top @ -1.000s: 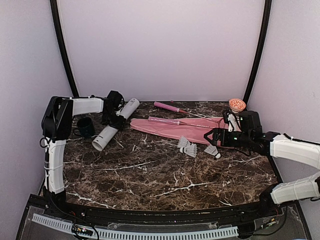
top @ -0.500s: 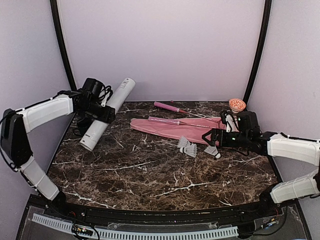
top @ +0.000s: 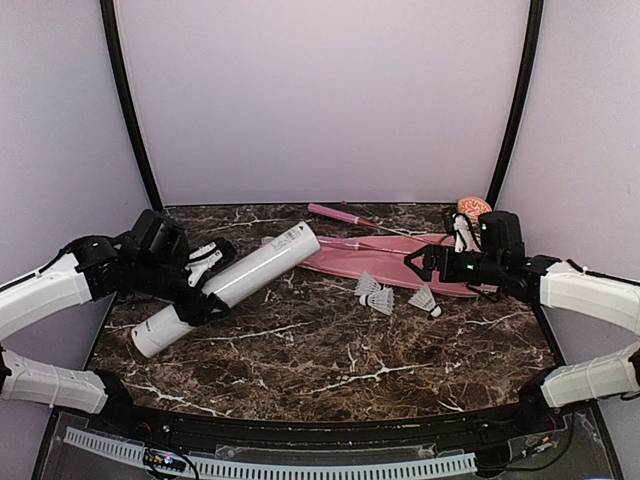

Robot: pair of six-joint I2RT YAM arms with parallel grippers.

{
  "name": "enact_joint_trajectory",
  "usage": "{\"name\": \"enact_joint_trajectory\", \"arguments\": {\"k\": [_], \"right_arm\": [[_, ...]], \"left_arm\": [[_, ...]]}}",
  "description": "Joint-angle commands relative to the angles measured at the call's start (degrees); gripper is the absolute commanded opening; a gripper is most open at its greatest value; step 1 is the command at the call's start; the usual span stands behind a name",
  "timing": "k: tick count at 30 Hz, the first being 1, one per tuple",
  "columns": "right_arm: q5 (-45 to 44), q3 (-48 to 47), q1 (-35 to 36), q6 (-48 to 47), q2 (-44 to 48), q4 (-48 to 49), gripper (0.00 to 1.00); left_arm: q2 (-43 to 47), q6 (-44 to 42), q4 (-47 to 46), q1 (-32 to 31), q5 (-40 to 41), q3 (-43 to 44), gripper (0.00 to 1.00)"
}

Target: Pack up the badminton gear

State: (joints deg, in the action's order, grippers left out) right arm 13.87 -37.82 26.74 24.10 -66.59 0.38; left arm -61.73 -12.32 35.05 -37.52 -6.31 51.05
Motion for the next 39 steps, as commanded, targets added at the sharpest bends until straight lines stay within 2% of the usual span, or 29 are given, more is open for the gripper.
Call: {"name": "enact_joint_trajectory", "arguments": {"k": [1,5,10,15,19,20,21,22,28,32,39], "right_arm": [[-1.3,-2.4,0.4,-1.2,1.4,-0.1,0.99],[-0.9,-2.5,0.4,-1.0,1.0,0.2,0.99],[-0.8,-1.7,0.4,-0.4,1.3,1.0,0.99],[-0.1,-1.5,0.4,-0.1,0.9,1.4,0.99],[0.4,-1.8,0.4,-0.4,0.5,1.5,0.99],[0.7,-1.9,0.4,-0.3,0.4,1.6,0.99],[1.1,-1.8,0.4,-0.1,0.2,1.8,0.99],[1.6,-1.9,0.4,0.1,0.1,1.8,0.99],[2.3,-1.2,0.4,0.6,1.2,1.6,0.99],[2.6,-0.5,0.4,0.9,2.2,1.2,0.99],[4.0,0.5,0.4,1.6,3.1,1.1,0.99]], "left_arm": [[1.8,-5.9,-1.1,-1.5,-4.8,-2.0,0.59],[-6.6,-9.2,1.8,-2.5,-2.4,-0.8,0.59],[-17.7,-12.5,5.9,-5.2,4.5,-1.3,0.63],[-20.9,-12.3,4.9,-5.2,6.0,-3.1,0.62],[-21.3,-12.7,2.2,-5.7,9.5,-5.7,0.78],[-21.4,-12.7,1.9,-5.9,10.3,-5.2,0.85],[-21.6,-12.4,1.9,-5.9,10.2,-3.9,0.97],[-21.8,-12.1,1.6,-5.9,9.3,-2.8,0.99],[-24.9,-11.8,-4.2,-8.4,6.6,0.4,0.99],[-27.5,-10.8,-9.4,-9.3,1.0,1.6,0.99],[-32.2,-8.9,-15.0,-9.5,-0.3,2.8,0.85]]}}
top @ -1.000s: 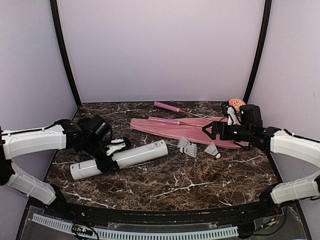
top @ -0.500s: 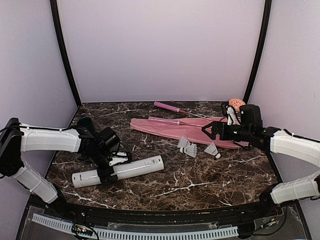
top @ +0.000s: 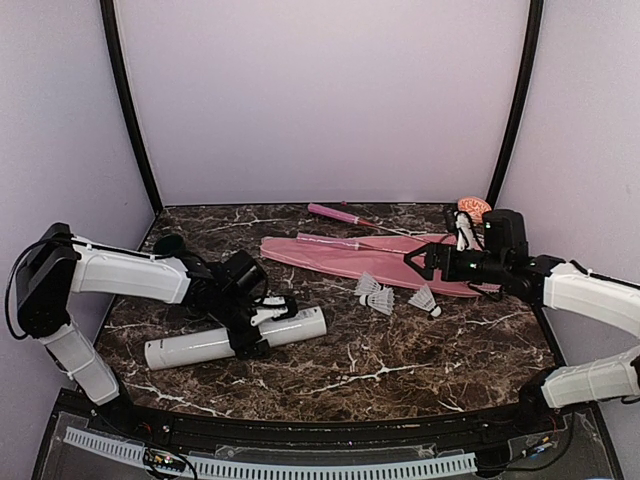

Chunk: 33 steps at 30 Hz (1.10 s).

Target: Pack up the badminton gear

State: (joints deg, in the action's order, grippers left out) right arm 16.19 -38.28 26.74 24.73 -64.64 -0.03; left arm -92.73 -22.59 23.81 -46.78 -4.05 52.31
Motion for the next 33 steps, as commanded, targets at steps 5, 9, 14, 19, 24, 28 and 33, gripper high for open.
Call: {"name": "enact_joint_trajectory", "arguments": {"k": [5,9,14,19,24,28,33], "right_arm": [[4.7,1.8,0.5,1.0,0.7,2.0,0.99],[5.9,2.1,1.2,0.6,0.1,2.1,0.98],[7.0,0.2,4.5,-1.0,-1.5,0.9,0.96],[7.3,-3.6,11.8,-4.0,-4.1,-1.2,0.9],[10.2,-7.9,21.7,-5.6,-6.8,-0.3,0.81],[10.3,-11.5,28.2,-6.9,-7.9,0.0,0.67],[11.3,-16.2,32.7,-7.1,-11.6,-0.2,0.5]], "left_arm": [[-1.3,2.2,-5.0,-0.2,-2.1,0.1,0.72],[0.1,3.8,-5.1,-0.3,-0.2,-1.1,0.62],[7.6,4.8,-6.0,-0.5,-0.7,-3.4,0.57],[19.1,2.5,-5.8,-1.1,-1.0,-7.2,0.56],[28.0,0.6,-7.6,-2.8,-3.0,-12.2,0.56],[31.2,1.4,-8.2,-3.3,-3.5,-13.6,0.55],[32.3,1.0,-8.1,-5.9,-3.5,-14.4,0.53]]}}
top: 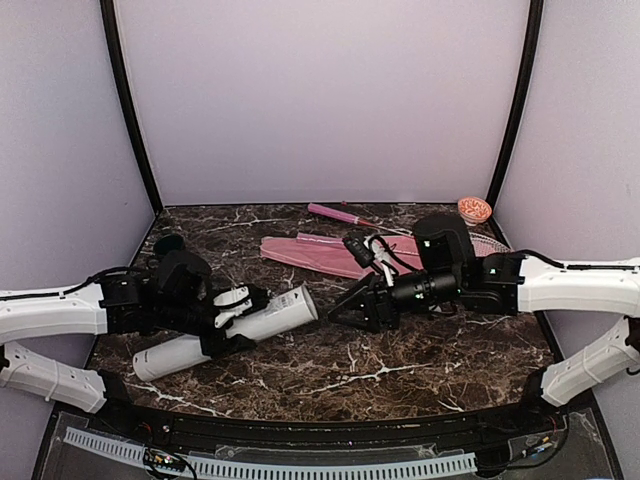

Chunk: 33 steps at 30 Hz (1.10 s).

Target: Pack up the badminton gear

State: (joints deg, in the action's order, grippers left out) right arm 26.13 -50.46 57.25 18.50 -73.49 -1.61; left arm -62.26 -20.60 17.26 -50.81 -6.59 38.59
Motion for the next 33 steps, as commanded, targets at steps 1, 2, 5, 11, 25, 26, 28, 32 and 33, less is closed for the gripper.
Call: {"name": "enact_joint_trajectory", "arguments": {"k": [1,2,5,11,25,26,28,32,33], "right_arm": [[1.9,-5.0,2.7,-0.8,-3.7,1.2,0.47],[2.3,-5.8,3.2,-0.7,-4.6,1.1,0.44],[2.7,-6.8,3.9,0.5,-6.6,1.8,0.41],[5.1,-7.2,3.9,2.6,-8.7,3.8,0.28],[8.0,-7.5,3.9,4.8,-11.0,5.6,0.08],[8.1,-7.5,3.9,4.8,-11.0,5.6,0.07],[8.1,-7.6,3.9,5.1,-10.9,5.6,0.15],[7.8,-7.7,3.9,5.5,-11.2,5.8,0.22],[7.8,-7.7,3.8,5.5,-11.3,6.0,0.22]], "left_arm": [[2.0,-1.1,-1.8,-2.5,-0.9,-0.9,0.53],[2.0,-1.3,-2.1,-2.8,-0.7,-1.0,0.52],[2.3,-1.8,-3.0,-3.3,0.1,-1.7,0.51],[3.1,-1.6,-4.3,-3.8,-0.3,-2.4,0.5],[3.4,-1.8,-4.6,-4.0,0.6,-2.5,0.48],[3.4,-1.8,-4.6,-4.0,0.7,-2.5,0.48],[3.5,-1.8,-4.7,-4.0,0.7,-2.6,0.48],[3.2,-1.8,-4.8,-4.0,0.8,-2.6,0.47],[3.1,-1.8,-4.8,-4.1,0.8,-2.6,0.47]]}}
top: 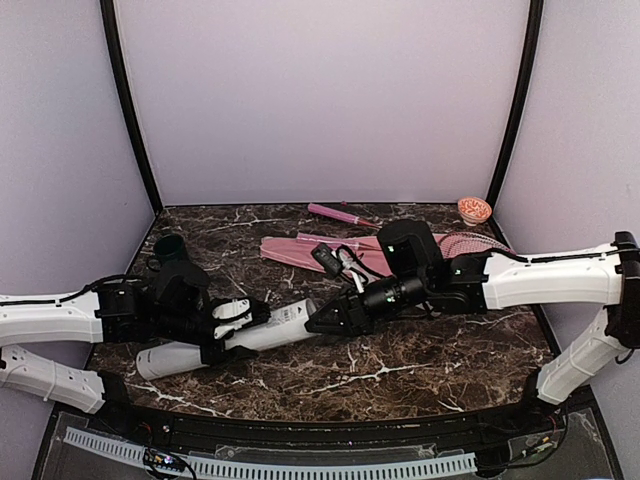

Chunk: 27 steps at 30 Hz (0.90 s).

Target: Pack up the badminton gear

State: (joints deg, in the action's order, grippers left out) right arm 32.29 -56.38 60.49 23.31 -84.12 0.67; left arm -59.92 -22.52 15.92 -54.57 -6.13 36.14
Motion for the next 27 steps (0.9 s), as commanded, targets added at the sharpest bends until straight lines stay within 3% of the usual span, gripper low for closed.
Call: {"name": "enact_joint_trajectory", "arguments": {"k": [1,5,9,27], "right_arm": [[1.7,-1.8,0.6,0.8,-0.8,3.7,0.2],[1.3,-1.6,0.5,1.0,-0.8,4.0,0.17],[2.4,-1.4,0.3,0.9,-0.7,4.5,0.03],[9.5,6.3,-4.8,5.1,7.2,9.7,0.01]], "left_arm": [[0.7,0.1,-3.6,-0.4,0.3,-0.1,0.47],[0.7,0.1,-3.7,-0.4,0.2,0.0,0.47],[1.0,0.1,-3.8,-0.4,0.4,-0.3,0.47],[0.9,-1.1,-2.0,-1.0,5.5,-0.7,0.43]]}}
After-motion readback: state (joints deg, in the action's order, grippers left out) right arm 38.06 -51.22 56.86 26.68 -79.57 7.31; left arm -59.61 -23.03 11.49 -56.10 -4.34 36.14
